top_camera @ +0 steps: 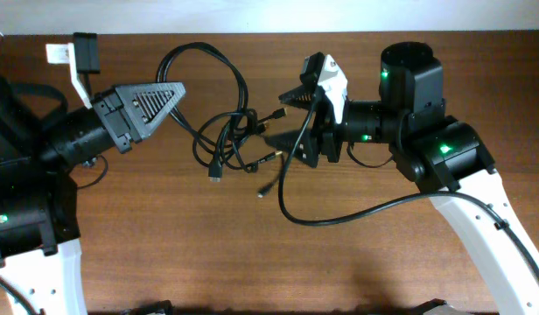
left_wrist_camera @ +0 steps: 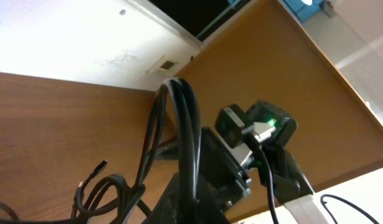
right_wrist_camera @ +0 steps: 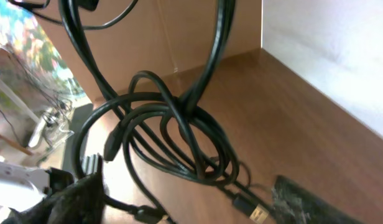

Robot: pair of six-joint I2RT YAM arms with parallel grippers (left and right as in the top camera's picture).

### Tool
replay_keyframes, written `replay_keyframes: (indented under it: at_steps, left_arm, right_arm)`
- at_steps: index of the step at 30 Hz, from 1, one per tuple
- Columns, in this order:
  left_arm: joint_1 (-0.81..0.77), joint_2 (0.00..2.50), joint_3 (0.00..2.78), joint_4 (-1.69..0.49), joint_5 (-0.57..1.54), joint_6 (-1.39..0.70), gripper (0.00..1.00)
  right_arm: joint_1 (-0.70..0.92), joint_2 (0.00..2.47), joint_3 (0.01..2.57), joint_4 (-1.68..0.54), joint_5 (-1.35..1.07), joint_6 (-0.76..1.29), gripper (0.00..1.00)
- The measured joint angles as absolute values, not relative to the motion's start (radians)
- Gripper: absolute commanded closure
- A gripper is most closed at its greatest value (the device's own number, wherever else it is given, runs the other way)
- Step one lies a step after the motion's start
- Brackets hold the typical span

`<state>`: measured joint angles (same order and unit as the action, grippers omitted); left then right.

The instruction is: Untangle cables

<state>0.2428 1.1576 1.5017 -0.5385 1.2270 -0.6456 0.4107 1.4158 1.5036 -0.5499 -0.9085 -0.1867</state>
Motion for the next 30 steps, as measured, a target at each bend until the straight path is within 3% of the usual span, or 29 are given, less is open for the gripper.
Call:
replay_keyframes:
  at_steps: [7, 9, 10, 11, 12, 18, 21, 26, 30]
  left_arm:
    - [0.163, 1.158, 1.502, -0.442, 1.232, -0.717, 1.00]
    - [0.137, 1.158, 1.502, -0.431, 1.231, -0.731, 1.00]
    - [0.129, 1.158, 1.502, -0.429, 1.231, -0.735, 1.00]
    - [0.124, 1.158, 1.502, -0.429, 1.231, -0.738, 1.00]
    - [0.121, 1.158, 1.502, -0.429, 1.231, -0.742, 1.00]
    - [0.120, 1.158, 1.502, -0.428, 1.230, -0.746, 1.00]
    - [0.120, 1.158, 1.502, -0.426, 1.230, -0.746, 1.00]
    - [0.134, 1.158, 1.502, -0.427, 1.224, -0.746, 1.00]
    - [0.173, 1.158, 1.502, -0.427, 1.225, -0.746, 1.00]
  right_arm:
    - [0.427, 1.426, 1.504, -0.546, -0.911, -0.190, 0.37]
    - [0.439, 1.426, 1.504, -0.545, -0.911, -0.192, 0.54]
    - [0.443, 1.426, 1.504, -0.543, -0.911, -0.190, 0.57]
    - [0.445, 1.426, 1.504, -0.543, -0.911, -0.191, 0.73]
    - [0.445, 1.426, 1.504, -0.541, -0.912, -0.191, 0.96]
    - [0.446, 1.427, 1.504, -0.501, -0.893, -0.193, 0.96]
    - [0.439, 1.427, 1.503, -0.446, -0.775, -0.149, 0.96]
    - [0.271, 1.427, 1.504, -0.436, -0.459, 0.133, 0.96]
    - [0.168, 1.427, 1.504, -0.455, -0.417, 0.236, 0.96]
